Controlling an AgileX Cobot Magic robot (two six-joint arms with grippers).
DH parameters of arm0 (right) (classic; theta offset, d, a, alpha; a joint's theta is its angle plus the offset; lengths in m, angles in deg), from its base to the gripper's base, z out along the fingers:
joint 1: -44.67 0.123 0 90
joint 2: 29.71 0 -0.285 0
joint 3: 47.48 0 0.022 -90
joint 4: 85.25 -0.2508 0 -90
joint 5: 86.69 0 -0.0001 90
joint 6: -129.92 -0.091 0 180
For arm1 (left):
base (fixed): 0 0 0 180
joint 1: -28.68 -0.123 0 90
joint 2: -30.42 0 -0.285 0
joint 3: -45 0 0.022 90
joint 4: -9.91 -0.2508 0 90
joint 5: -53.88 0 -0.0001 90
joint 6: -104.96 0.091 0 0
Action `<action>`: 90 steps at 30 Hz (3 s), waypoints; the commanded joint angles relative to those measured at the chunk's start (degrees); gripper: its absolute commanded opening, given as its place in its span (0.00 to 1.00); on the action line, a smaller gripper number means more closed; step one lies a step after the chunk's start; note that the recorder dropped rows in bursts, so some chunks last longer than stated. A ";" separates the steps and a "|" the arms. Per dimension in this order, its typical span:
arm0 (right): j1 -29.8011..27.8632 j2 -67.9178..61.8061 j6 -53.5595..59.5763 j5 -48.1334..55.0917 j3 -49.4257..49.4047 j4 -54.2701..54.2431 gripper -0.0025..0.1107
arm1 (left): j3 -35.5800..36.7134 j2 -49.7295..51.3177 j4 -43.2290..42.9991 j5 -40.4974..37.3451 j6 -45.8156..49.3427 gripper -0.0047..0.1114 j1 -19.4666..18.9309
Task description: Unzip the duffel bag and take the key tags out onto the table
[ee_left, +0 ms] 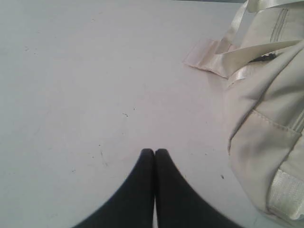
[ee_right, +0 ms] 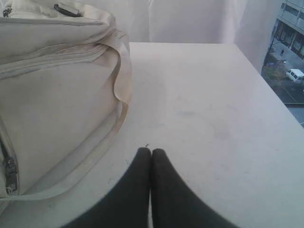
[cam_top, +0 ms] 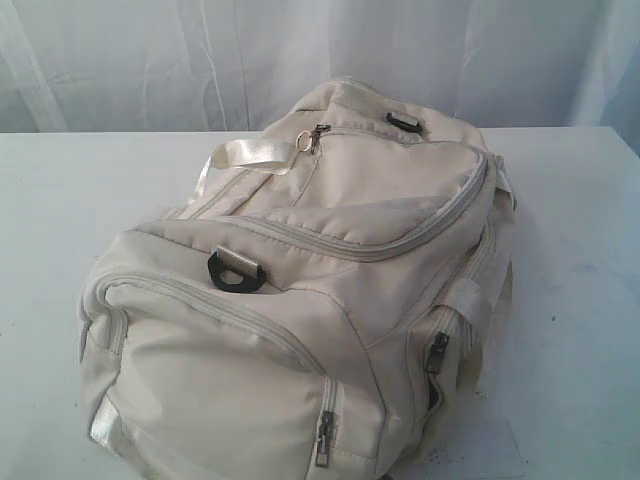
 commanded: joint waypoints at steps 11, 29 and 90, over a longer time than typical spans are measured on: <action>0.27 0.39 0.07 -0.72 -0.35 0.38 0.02 | 0.32 -0.21 0.41 0.11 -0.05 0.04 0.39; 0.27 0.39 0.07 -0.72 -0.35 0.38 0.02 | 0.32 -0.21 0.65 59.07 -3.77 0.04 0.39; 0.33 0.39 -2.71 -0.83 -0.35 0.38 0.02 | -67.67 76.48 -9.91 -37.46 33.05 0.68 57.27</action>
